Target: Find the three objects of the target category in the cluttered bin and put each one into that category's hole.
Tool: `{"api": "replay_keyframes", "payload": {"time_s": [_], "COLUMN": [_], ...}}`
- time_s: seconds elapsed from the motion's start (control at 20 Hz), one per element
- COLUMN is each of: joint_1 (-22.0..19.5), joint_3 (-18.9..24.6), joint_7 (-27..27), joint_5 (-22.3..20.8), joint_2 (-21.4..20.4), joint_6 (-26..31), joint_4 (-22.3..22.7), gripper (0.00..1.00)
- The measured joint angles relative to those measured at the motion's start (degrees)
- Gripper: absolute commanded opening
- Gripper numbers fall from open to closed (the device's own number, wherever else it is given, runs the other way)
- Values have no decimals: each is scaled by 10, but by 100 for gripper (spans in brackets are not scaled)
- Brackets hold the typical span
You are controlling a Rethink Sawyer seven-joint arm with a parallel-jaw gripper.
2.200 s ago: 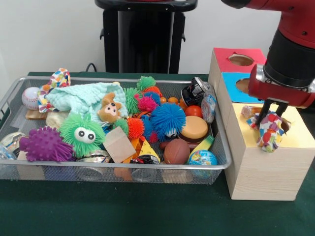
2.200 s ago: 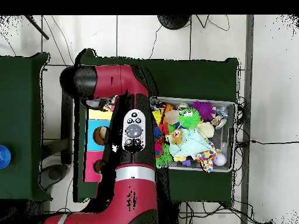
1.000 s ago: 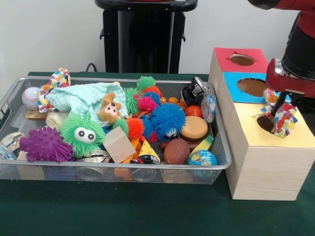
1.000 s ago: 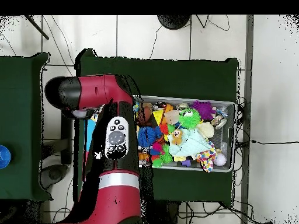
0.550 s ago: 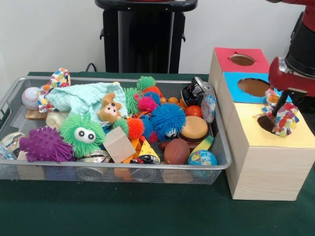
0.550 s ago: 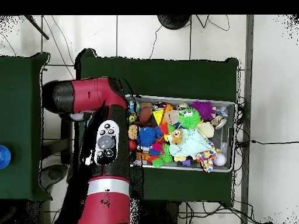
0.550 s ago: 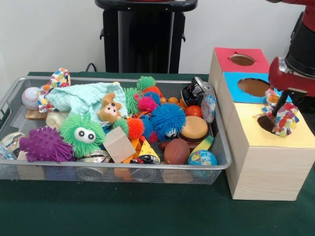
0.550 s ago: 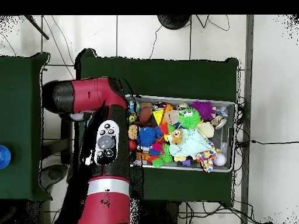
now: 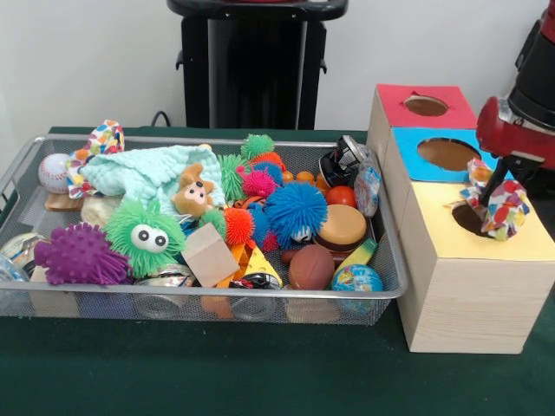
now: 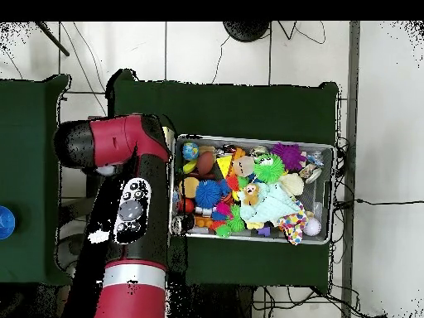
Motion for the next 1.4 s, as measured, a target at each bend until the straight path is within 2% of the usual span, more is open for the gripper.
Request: {"api": "replay_keyframes", "payload": {"time_s": [0.65,1.0,1.4], "joint_1": [10,5,-5], "joint_3": [-22,-31,-31], "joint_7": [0,0,0], "joint_5": [-1,-1,4], "joint_2": [14,51,75], "joint_6": [-11,-23,23], "joint_4": [-20,-57,-100], "gripper": [0,0,0]}}
